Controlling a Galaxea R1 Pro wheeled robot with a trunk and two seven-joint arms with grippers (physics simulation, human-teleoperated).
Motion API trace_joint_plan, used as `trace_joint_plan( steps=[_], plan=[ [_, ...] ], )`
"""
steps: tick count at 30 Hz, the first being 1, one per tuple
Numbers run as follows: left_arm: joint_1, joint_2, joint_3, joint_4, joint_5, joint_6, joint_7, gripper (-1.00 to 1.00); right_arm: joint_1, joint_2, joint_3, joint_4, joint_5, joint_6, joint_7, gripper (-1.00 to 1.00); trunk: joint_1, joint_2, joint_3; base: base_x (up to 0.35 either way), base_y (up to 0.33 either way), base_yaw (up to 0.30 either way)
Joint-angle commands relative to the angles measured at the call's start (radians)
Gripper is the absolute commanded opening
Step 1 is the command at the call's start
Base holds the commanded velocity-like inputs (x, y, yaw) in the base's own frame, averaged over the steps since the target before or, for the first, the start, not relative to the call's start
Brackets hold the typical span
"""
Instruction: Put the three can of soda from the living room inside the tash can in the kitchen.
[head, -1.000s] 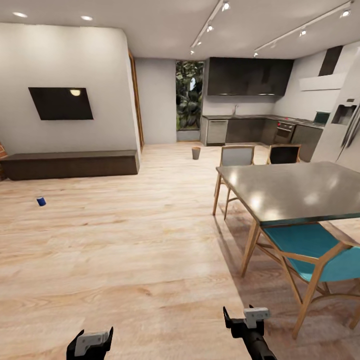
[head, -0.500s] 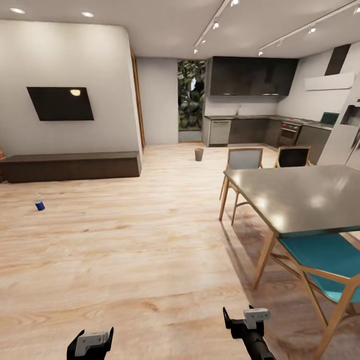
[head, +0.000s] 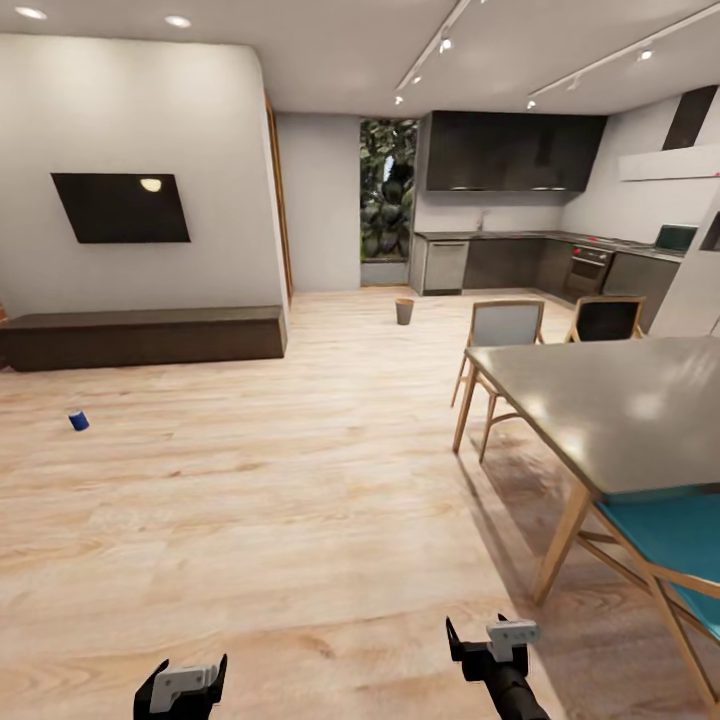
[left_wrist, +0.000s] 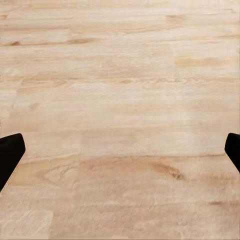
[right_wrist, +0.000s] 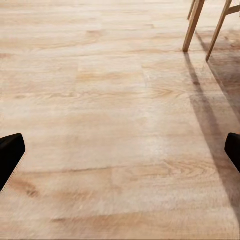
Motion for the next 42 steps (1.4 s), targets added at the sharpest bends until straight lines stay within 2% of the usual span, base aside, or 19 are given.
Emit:
trace_joint_plan(
  steps=[1, 42],
  plan=[
    [0.000, 0.000, 0.000, 0.000, 0.000, 0.000, 0.000, 1.00, 0.000, 0.000, 0.000, 0.000, 0.000, 0.000, 0.000, 1.00, 0.000, 0.000, 0.000, 0.261, 0.192, 0.000],
    [0.000, 0.000, -0.001, 0.003, -0.002, -0.002, 0.001, 1.00, 0.000, 0.001, -0.003, 0.024, 0.002, 0.000, 0.000, 1.00, 0.000, 0.000, 0.000, 0.262, 0.178, 0.000]
  ],
)
